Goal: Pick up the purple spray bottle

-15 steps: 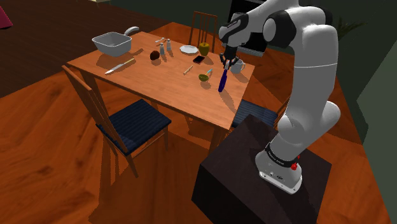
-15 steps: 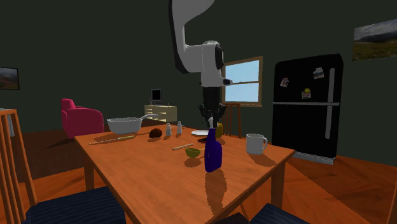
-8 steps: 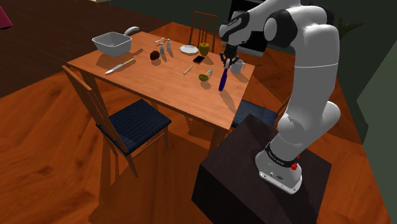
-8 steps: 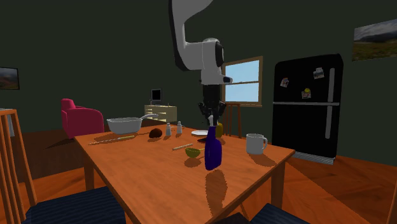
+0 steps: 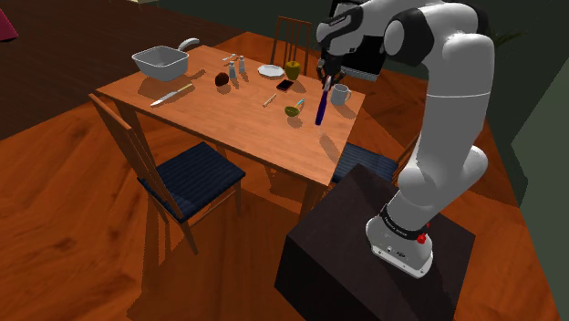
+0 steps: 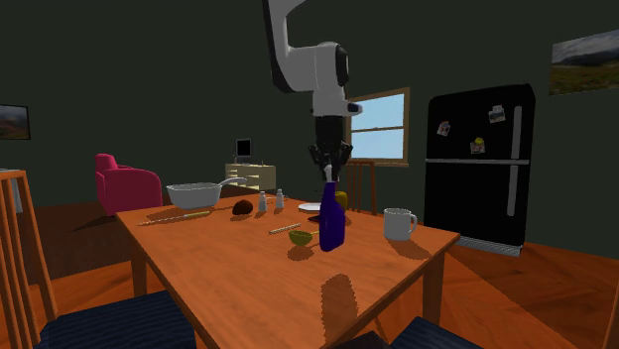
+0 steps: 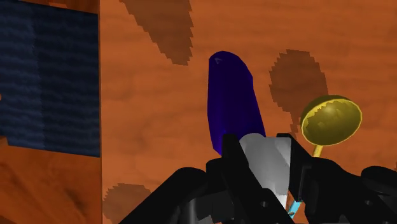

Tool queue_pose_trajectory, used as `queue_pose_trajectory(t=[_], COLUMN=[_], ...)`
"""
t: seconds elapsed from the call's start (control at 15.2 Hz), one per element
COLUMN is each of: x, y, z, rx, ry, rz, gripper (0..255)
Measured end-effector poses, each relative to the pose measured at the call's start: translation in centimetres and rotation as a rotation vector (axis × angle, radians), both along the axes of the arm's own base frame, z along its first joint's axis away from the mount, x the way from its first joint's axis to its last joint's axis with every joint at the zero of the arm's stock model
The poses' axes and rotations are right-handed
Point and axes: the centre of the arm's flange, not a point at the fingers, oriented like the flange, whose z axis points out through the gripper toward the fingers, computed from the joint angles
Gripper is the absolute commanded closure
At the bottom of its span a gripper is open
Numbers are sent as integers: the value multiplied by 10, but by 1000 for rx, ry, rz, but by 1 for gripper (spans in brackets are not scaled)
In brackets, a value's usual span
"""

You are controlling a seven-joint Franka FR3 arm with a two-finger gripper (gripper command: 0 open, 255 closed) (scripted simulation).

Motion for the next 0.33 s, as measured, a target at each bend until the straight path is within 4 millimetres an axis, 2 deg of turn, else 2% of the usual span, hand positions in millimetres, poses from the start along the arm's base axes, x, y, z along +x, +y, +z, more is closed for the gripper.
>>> queue_pose_trajectory(t=[0.33], x=[1], y=[-3], z=[24], rx=[0], ry=[0], rz=[0], gripper=[255])
